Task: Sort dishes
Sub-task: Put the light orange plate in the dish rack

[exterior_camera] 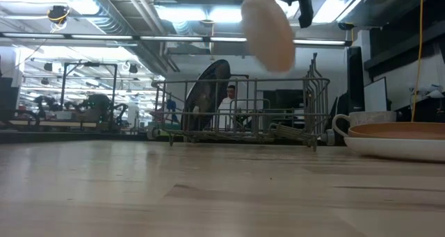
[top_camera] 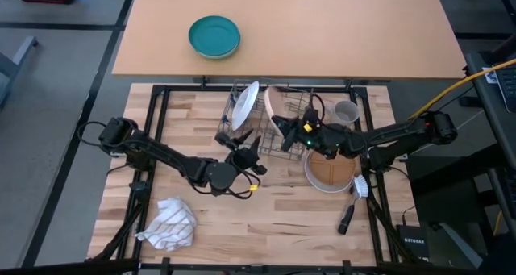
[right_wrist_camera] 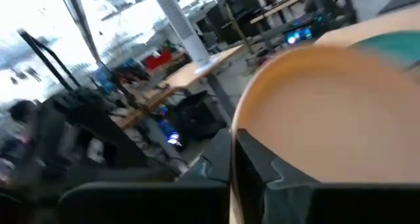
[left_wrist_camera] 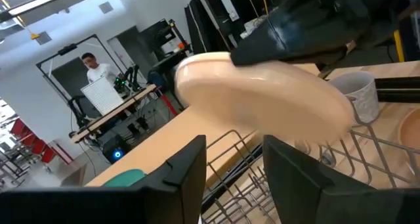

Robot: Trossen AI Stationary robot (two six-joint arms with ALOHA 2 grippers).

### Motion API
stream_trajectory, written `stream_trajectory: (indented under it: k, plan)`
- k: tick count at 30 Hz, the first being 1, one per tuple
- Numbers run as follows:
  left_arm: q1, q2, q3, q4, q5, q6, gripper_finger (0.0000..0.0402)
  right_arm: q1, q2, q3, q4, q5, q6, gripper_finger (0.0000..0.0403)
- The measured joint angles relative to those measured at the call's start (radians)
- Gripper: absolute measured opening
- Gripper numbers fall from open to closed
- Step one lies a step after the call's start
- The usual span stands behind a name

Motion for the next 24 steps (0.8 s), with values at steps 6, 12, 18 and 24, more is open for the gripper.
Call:
stream_trajectory:
  k: [6, 12, 18, 24]
  plan:
    - [0.004, -0.001, 0.0, 0.001, -0.007, 0.003, 0.0144, 0.0, 0.0, -0.001, -0.002, -0.003, -0.032, 0.0022]
    - [-0.003, -0.002, 0.0, 0.005, -0.011, 0.028, 0.0145, 0.001, 0.0, -0.001, -0.03, -0.008, -0.034, 0.0007]
    - [-0.023, -0.004, 0.001, 0.007, -0.025, 0.067, 0.0145, 0.001, 0.0, -0.001, -0.056, 0.012, -0.033, 0.0015]
    - [-0.047, -0.045, 0.001, 0.008, -0.127, 0.129, 0.0145, -0.015, -0.001, -0.001, -0.048, 0.023, -0.026, 0.0008]
